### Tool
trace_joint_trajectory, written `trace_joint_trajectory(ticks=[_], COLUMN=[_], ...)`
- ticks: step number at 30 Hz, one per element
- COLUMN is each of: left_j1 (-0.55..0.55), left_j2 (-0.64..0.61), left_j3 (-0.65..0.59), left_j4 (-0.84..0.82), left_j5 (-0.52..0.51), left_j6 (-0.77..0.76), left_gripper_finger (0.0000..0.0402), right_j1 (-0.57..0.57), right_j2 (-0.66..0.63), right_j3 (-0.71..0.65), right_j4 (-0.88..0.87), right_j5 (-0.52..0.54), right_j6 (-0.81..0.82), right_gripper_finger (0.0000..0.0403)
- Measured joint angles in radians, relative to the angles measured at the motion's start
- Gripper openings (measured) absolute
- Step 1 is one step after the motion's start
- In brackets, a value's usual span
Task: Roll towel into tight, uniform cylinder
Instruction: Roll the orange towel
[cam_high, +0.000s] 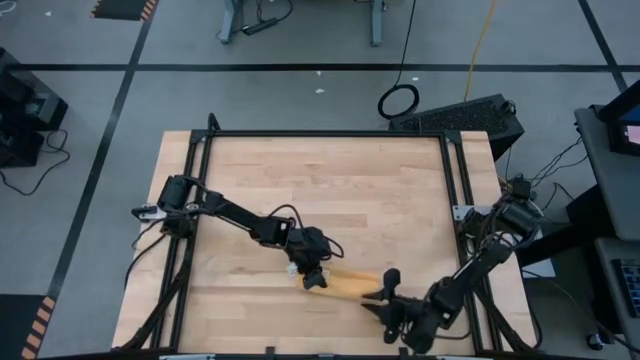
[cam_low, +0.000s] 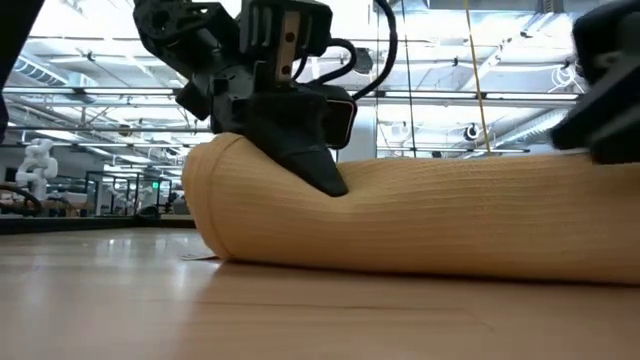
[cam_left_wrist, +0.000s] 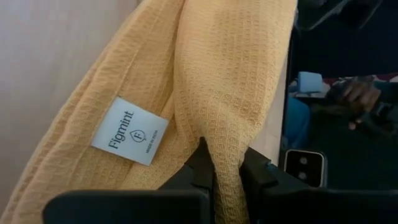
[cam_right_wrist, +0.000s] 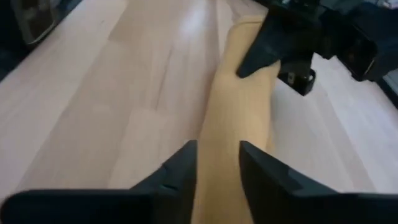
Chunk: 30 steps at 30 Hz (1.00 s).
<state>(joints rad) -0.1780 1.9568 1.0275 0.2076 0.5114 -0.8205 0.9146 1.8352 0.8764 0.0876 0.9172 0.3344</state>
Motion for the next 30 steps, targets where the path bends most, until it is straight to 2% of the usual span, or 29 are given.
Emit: trace_joint_trajectory(ticks=[6,8,10,16,20,23,30], left_j1=[0.024,0.032,0.042,0.058,0.054,0.040,0.041], left_j2=[0.001,0.001,0.001,0.002,0.002,0.000,-0.002], left_j3=[0.000,0.000,0.000,0.000,0.000,0.003,0.006], left_j4=[-0.017,-0.018,-0.014,-0.014,0.018,0.056,0.047], left_j5=[0.036,0.038,0.057,0.083,0.085,0.083,0.072], left_j6=[-0.011,-0.011,-0.011,0.026,0.084,0.095,0.102], left_gripper_finger=[0.0034,0.0034,0.0034,0.0034,0.0037,0.0060,0.0146], right_j1=[-0.070,-0.100,-0.127,-0.173,-0.196,-0.205,-0.206], right_j2=[0.005,0.005,0.005,0.005,0.005,0.005,0.005], right_j3=[-0.001,-0.019,-0.056,-0.186,-0.271,-0.327,-0.377], right_j4=[0.122,0.174,0.240,0.434,0.524,0.591,0.628], right_j5=[-0.010,-0.047,-0.083,-0.083,-0.087,-0.104,-0.113], right_j6=[-0.108,-0.105,-0.082,-0.047,0.040,0.094,0.171], right_gripper_finger=[0.0022,0.0006,0.0007,0.0003,0.0002,0.0001,0.0001])
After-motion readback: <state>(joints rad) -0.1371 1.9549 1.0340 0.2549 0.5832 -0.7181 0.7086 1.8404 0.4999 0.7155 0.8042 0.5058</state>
